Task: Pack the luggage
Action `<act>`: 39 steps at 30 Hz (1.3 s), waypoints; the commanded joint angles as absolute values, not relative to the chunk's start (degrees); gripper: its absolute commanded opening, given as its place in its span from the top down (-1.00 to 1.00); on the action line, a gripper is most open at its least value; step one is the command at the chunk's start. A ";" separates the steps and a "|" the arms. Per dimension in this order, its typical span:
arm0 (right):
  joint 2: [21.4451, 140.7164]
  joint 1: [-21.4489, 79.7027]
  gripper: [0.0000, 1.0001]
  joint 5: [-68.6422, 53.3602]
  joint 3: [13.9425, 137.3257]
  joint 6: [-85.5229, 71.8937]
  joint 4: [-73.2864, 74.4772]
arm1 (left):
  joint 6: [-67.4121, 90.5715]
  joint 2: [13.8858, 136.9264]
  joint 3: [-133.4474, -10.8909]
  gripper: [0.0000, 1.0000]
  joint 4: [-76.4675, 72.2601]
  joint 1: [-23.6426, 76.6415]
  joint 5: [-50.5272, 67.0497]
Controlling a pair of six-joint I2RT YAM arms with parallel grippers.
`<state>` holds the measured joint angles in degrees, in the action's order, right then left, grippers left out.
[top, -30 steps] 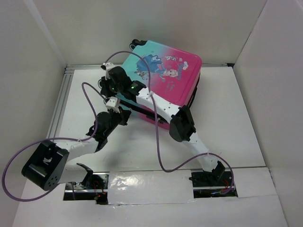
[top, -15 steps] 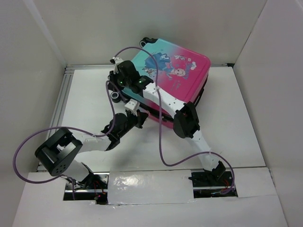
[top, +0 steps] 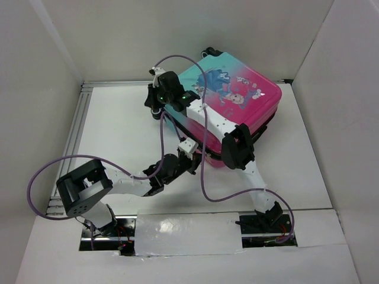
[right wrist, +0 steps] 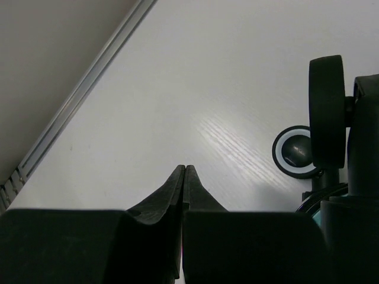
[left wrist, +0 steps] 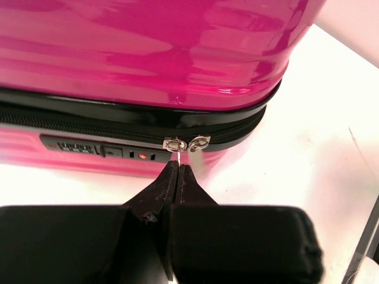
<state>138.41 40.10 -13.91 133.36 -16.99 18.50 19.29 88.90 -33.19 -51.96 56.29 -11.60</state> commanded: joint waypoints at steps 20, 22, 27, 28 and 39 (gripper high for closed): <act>114.36 29.97 -0.73 -12.30 127.97 -6.06 25.66 | 22.49 73.93 -31.55 -0.98 -43.52 47.74 -7.74; 110.58 29.97 -0.87 -12.30 127.45 -6.06 26.19 | 23.38 70.50 -32.16 -0.98 -39.58 43.61 -3.62; 100.32 30.59 -1.00 -6.44 119.65 -9.04 26.71 | 21.36 66.89 -39.53 -0.98 -23.68 38.60 -4.04; 98.37 31.11 -1.00 -3.98 117.36 -9.92 26.72 | 21.36 66.01 -41.12 -0.98 -20.25 37.63 -4.04; 61.98 31.11 -1.00 12.30 73.17 -16.96 20.91 | 22.59 49.58 -35.79 -0.98 -7.73 26.28 11.15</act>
<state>68.42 30.98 6.24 79.50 -13.54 22.31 22.90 51.55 -39.18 -10.68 27.16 3.40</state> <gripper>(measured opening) 0.999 0.990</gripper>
